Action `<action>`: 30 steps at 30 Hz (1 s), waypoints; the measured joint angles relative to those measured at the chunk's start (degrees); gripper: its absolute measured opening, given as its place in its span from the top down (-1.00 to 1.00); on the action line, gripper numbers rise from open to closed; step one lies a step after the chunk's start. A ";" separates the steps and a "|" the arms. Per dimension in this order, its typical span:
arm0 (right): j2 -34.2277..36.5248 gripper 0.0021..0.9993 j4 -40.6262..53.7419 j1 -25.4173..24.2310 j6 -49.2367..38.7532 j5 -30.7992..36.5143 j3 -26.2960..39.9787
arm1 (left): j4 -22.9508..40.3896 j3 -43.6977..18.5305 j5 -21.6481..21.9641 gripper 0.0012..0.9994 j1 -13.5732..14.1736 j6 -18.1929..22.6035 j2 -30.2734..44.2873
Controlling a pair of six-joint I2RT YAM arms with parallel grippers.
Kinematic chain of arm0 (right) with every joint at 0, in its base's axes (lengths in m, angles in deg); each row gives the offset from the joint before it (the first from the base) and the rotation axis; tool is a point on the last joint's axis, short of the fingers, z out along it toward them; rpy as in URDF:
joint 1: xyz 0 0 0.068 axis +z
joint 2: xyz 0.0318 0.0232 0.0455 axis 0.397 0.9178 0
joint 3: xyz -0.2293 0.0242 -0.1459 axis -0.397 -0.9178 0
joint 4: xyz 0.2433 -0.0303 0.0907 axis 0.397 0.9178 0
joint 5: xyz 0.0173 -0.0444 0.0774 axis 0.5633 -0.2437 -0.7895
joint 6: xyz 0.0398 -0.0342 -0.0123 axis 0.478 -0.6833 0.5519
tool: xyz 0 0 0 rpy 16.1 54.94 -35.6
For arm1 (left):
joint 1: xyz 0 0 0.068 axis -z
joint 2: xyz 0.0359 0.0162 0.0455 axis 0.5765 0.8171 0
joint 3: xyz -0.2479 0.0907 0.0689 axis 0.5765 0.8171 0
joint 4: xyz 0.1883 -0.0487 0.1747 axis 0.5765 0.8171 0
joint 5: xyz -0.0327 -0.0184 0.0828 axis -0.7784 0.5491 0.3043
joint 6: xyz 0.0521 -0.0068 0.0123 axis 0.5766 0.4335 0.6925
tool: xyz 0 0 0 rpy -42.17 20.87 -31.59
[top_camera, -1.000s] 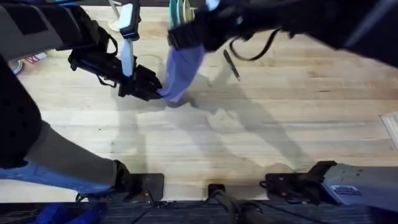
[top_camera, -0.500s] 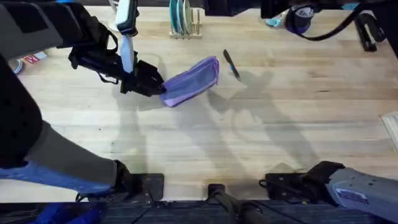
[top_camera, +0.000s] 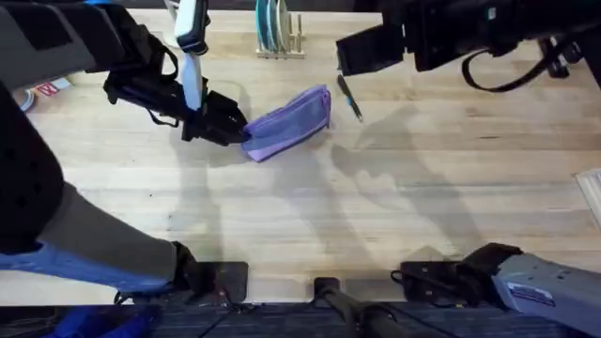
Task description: Unzip the bag, pick up the pens from the table one at a time and place them inside, then zip the bag closed.
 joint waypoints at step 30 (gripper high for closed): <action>-11.41 -0.99 -11.53 -6.15 -1.14 -4.70 -24.13 | 0.02 0.00 0.00 0.92 0.00 0.00 0.00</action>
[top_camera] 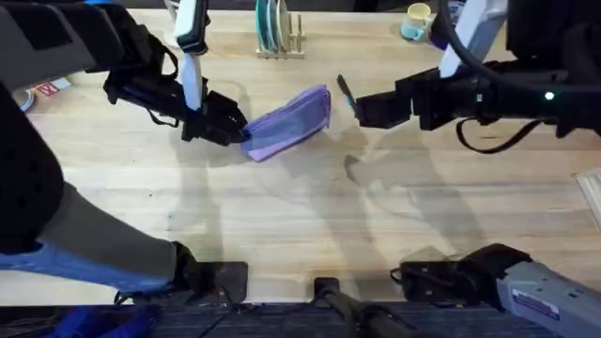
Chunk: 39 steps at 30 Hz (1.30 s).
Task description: Unzip the bag, pick up the pens from the table one at a time and place them inside, then zip the bag closed.
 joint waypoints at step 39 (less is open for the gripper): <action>13.88 -0.99 -12.18 2.02 -0.15 -1.44 0.00 | 0.02 0.00 -0.01 0.92 0.00 0.01 0.00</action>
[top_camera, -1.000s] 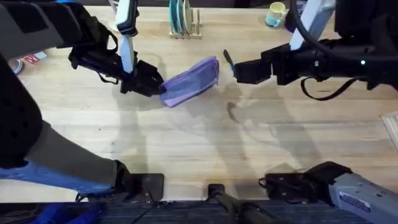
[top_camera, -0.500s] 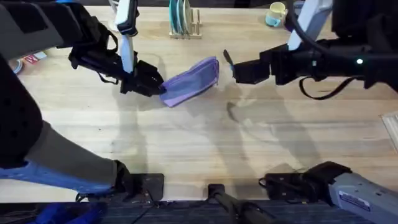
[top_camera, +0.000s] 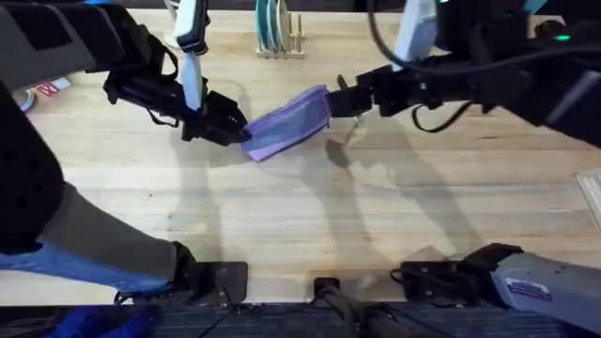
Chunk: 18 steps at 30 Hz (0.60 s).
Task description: Unzip the bag, pick up the pens from the table one at a time and place them inside, then zip the bag closed.
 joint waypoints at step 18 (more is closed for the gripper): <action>14.43 -0.99 -13.04 0.69 1.94 -0.04 0.00 | 0.00 0.00 0.01 0.92 0.00 -0.01 0.00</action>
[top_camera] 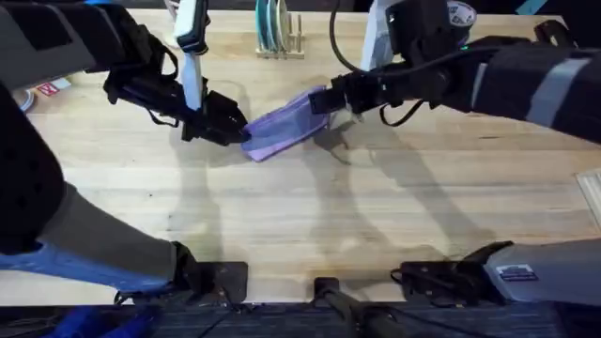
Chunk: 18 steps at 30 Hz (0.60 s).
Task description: Unzip the bag, pick up the pens from the table one at a time and place them inside, then zip the bag closed.
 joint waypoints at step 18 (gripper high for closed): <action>3.79 0.22 -6.42 2.54 2.00 -0.35 -0.02 | -0.15 0.00 0.11 0.92 -0.02 0.00 0.00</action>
